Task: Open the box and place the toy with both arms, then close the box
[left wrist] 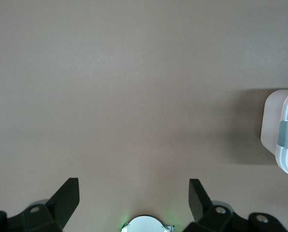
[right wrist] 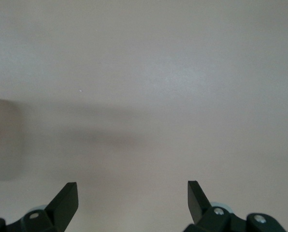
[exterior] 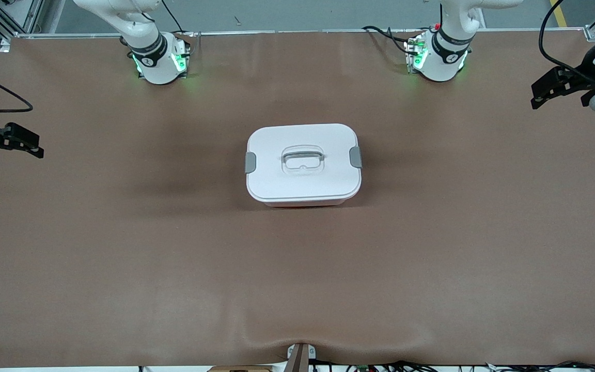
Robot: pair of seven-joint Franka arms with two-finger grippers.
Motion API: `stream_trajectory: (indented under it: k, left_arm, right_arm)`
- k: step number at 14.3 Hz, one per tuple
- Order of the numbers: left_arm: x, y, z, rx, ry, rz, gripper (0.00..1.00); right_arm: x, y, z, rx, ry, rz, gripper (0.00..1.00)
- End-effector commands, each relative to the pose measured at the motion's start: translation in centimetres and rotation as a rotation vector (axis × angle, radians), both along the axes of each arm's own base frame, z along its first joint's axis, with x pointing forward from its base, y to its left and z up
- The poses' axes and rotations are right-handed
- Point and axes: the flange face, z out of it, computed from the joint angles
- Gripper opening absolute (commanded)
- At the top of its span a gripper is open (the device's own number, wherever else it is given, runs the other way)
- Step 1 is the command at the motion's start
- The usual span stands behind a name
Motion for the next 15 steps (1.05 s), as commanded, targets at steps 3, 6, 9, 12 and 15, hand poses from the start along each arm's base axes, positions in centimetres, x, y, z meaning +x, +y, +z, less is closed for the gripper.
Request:
stream_trajectory:
  k: [3,6,9,12,15]
  left_arm:
    - [-0.2,0.0,0.3,-0.013,-0.006,-0.008,1.0]
    - [0.9,0.5,0.7,-0.012,-0.011,0.007,1.0]
    - [1.1,0.1,0.3,-0.004,0.001,-0.003,1.0]
    - [1.1,0.1,0.3,-0.001,0.003,-0.006,1.0]
    - [1.1,-0.2,0.3,0.001,0.004,-0.01,1.0]
  right_arm:
    - [-0.4,-0.1,0.2,-0.004,0.002,-0.01,1.0]
    - [-0.4,0.1,0.2,-0.004,0.002,-0.007,1.0]
    - [-0.4,-0.5,0.1,0.008,-0.001,-0.028,1.0]
    - [-0.5,-0.7,0.0,0.036,0.006,-0.086,1.0]
    - [-0.7,-0.5,0.1,0.037,0.016,-0.086,1.0]
